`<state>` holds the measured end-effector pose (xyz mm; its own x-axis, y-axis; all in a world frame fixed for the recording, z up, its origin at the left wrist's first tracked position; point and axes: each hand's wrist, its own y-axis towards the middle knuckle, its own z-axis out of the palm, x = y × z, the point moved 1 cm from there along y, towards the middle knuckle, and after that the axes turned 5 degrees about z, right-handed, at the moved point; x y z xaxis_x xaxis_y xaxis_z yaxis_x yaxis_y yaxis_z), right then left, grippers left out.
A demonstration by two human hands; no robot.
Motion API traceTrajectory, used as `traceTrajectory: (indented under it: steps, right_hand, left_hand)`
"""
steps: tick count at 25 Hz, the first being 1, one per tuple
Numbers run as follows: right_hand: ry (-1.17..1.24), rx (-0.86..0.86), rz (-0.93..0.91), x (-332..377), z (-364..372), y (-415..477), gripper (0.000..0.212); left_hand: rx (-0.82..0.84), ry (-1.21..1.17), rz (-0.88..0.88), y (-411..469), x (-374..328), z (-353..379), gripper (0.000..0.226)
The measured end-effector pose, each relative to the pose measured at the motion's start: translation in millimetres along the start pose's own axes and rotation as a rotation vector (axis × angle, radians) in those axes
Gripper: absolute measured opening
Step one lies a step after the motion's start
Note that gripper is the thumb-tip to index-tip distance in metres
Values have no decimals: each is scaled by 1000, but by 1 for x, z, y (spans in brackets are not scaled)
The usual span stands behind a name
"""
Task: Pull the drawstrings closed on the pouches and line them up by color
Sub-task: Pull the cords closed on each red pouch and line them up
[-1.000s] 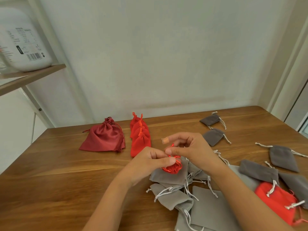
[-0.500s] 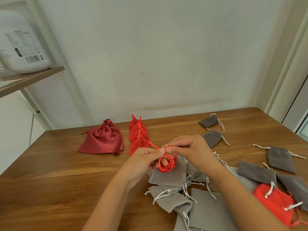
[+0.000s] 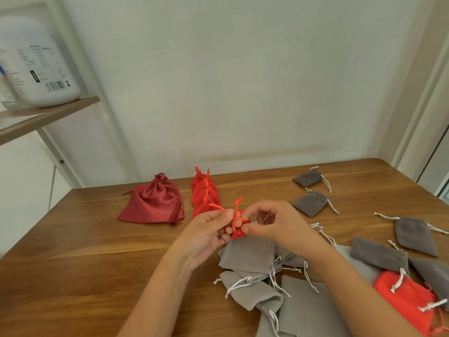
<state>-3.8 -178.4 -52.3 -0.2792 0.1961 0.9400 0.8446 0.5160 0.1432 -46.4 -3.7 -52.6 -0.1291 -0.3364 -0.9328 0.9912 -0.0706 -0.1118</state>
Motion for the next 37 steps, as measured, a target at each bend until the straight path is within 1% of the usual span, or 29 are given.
traceTrajectory:
  steps: [2, 4, 5, 7, 8, 9, 11, 13, 15, 17, 20, 23, 26, 27, 30, 31, 34, 35, 37]
  right_hand:
    - [-36, 31, -25, 2, -1, -1, 11]
    - [-96, 71, -37, 1, 1, -2, 11]
    - [-127, 94, -42, 1, 3, -2, 12]
    - [-180, 127, -44, 0, 5, -2, 13]
    - [-194, 134, -40, -1, 4, -3, 13]
    - [-201, 140, -35, -2, 4, -3, 12]
    - [-193, 155, -22, -2, 1, -4, 10]
    - [-184, 152, -12, -1, 0, -5, 8]
    - [-197, 140, 0, -1, 1, -4, 8]
    - [-205, 127, 29, -3, 2, -3, 8]
    - [-176, 96, 63, -6, 3, -1, 7]
    - [-156, 54, 51, -7, 3, -1, 8]
    - [-129, 18, 13, -5, 5, -1, 4]
    - [-94, 8, 3, -4, 5, -1, 7]
    - [116, -16, 5, -3, 1, 0, 34]
    - [172, -7, 8, -2, 0, 0, 35]
    - [294, 44, 44, -4, -1, 3, 16]
    - [337, 66, 55, -4, -1, 4, 16]
    - [374, 98, 59, -4, 1, 3, 25]
  left_hand:
    - [27, 8, -21, -1, -1, -2, 16]
    - [59, -4, -46, -1, 1, -4, 11]
    - [88, -11, -51, 0, 1, -6, 15]
    - [142, 14, -52, 1, 3, -10, 35]
    - [153, 38, -57, 2, 4, -11, 40]
    - [163, 54, -58, 1, 4, -12, 40]
    - [172, 111, -45, 0, 1, -13, 26]
    - [154, 273, 22, -2, -3, -12, 7]
    - [121, 446, 101, -3, -6, -13, 11]
    - [86, 547, 163, -2, -7, -11, 16]
    - [31, 668, 266, -3, -7, -9, 13]
    - [-88, 836, 395, -4, -4, -3, 13]
    - [-183, 979, 561, -5, -1, 1, 23]
    - [-213, 991, 611, -5, 0, 3, 25]
    - [-279, 949, 757, -8, 4, 10, 19]
    - [-290, 919, 794, -9, 6, 13, 15]
    - [-322, 860, 840, -8, 9, 13, 10]
    - [-322, 845, 834, -7, 9, 11, 13]
    - [-304, 818, 832, -7, 8, 11, 20]
